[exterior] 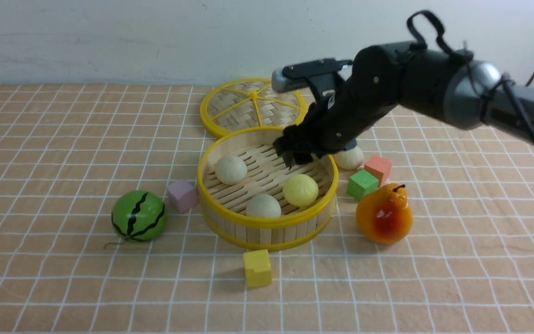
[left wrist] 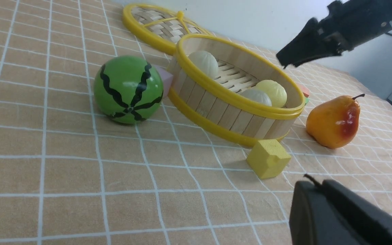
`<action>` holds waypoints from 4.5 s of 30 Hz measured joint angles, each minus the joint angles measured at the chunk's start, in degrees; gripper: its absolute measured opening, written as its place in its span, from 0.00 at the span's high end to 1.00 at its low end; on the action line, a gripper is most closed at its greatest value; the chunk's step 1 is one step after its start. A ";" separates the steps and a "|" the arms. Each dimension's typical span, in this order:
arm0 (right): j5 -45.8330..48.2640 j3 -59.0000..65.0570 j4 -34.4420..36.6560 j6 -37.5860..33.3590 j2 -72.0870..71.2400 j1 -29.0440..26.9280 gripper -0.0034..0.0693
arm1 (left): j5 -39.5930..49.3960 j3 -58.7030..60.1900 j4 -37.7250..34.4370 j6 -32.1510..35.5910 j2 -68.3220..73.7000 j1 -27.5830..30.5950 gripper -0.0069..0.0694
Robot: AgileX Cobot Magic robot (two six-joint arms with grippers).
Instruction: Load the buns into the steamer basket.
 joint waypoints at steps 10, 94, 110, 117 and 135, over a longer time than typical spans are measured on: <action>3.43 -1.32 -3.36 5.19 4.88 -11.76 0.51 | 0.00 0.00 0.00 0.00 0.00 0.00 0.88; 27.80 -17.89 1.15 -0.67 -5.56 -4.24 0.85 | 0.00 0.00 0.00 0.00 0.00 0.00 0.82; 30.80 13.74 -0.68 6.55 -41.10 -4.24 0.97 | 0.00 0.00 0.00 0.00 0.00 0.00 0.80; 30.80 14.30 -0.59 6.42 -44.79 -4.24 0.97 | 0.00 0.00 0.00 0.00 0.00 0.00 0.79; 21.66 33.01 -5.87 -1.35 -56.20 -8.74 0.96 | 0.00 0.00 0.00 0.00 0.00 0.00 0.77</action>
